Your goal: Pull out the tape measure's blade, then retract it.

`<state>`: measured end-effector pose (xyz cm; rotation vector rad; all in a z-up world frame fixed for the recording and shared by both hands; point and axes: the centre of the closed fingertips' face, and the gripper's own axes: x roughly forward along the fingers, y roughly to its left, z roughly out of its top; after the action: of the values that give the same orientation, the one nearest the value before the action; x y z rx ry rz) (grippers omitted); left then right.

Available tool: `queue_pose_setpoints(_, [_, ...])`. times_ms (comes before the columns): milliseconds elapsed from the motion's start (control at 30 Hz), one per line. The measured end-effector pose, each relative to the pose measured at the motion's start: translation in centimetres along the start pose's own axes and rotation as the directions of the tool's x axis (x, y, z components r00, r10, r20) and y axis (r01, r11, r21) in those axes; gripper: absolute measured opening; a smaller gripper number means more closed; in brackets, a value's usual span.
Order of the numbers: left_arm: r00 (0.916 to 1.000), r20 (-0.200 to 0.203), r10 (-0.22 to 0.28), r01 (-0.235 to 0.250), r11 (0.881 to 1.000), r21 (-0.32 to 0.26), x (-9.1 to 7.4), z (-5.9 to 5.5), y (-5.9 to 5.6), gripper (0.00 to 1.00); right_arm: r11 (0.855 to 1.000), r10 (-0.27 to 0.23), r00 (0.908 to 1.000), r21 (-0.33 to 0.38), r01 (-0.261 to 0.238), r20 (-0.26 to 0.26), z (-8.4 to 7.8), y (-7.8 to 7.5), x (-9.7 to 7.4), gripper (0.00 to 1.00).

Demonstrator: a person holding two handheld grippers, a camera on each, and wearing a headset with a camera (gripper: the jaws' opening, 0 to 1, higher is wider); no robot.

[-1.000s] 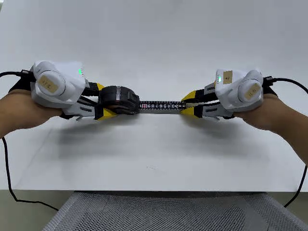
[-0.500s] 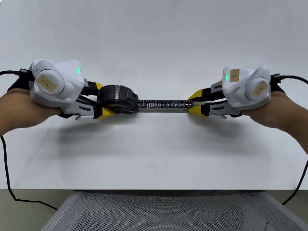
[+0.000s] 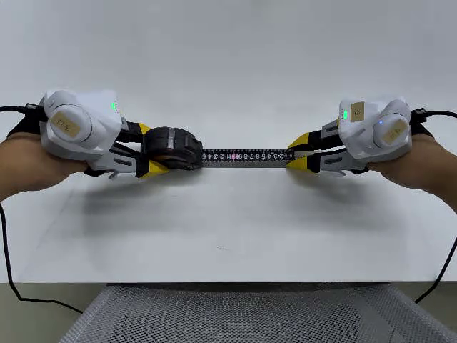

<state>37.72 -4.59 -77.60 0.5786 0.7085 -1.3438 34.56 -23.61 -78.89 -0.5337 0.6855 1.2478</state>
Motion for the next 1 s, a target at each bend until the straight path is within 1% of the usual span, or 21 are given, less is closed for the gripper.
queue_pose_setpoints(267, [1.0000, -0.002, 0.000, 0.000, 1.000, 0.000, 0.0, 0.0, 0.0, 0.26, 1.000, -0.002, 0.9998, 0.002, 0.002, -0.022, -0.7, 0.0, -0.5, 0.09])
queue_pose_setpoints(667, [1.0000, -0.004, 0.000, 0.000, 1.000, 0.001, 0.0, 0.0, 0.0, 0.26, 1.000, -0.006, 0.9991, -0.007, 0.006, -0.043, -1.4, -0.3, -1.5, 0.09])
queue_pose_setpoints(1000, [1.0000, -0.007, 0.000, 0.000, 1.000, 0.002, 0.0, 0.0, 0.0, 0.26, 1.000, -0.014, 0.9974, -0.012, 0.013, -0.070, -2.6, -0.5, -2.5, 0.09])
